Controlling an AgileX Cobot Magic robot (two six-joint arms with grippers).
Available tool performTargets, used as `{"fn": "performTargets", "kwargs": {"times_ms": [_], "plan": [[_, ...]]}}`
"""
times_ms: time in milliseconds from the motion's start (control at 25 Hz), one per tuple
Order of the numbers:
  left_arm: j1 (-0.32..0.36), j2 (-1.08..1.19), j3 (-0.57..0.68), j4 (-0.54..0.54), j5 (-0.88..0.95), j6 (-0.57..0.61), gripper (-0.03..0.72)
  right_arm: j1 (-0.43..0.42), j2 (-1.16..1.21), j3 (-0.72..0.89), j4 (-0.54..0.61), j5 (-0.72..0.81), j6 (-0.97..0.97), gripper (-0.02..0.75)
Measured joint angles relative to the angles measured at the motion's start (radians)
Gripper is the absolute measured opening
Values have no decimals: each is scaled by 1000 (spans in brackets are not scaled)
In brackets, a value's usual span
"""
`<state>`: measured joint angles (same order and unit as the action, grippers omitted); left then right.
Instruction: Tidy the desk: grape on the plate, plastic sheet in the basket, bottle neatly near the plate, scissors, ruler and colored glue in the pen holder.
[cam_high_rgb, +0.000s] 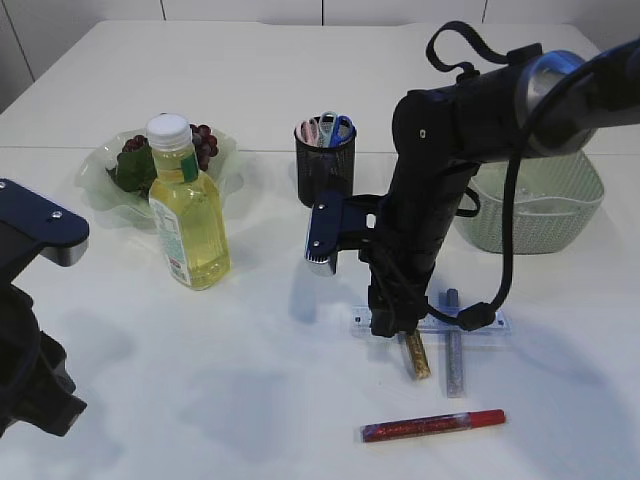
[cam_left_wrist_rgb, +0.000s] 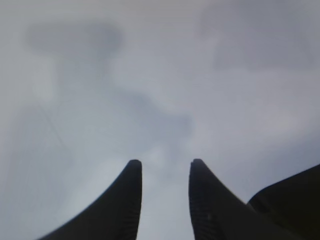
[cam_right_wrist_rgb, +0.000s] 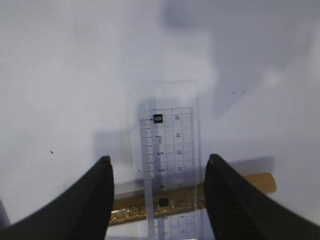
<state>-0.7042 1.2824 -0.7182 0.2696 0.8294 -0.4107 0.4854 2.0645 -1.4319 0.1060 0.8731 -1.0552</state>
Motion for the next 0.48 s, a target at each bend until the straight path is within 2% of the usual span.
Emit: {"fn": "performTargets", "kwargs": {"times_ms": [480], "plan": [[0,0,0,0,0,0,239,0,45,-34,2,-7,-1,457]]}}
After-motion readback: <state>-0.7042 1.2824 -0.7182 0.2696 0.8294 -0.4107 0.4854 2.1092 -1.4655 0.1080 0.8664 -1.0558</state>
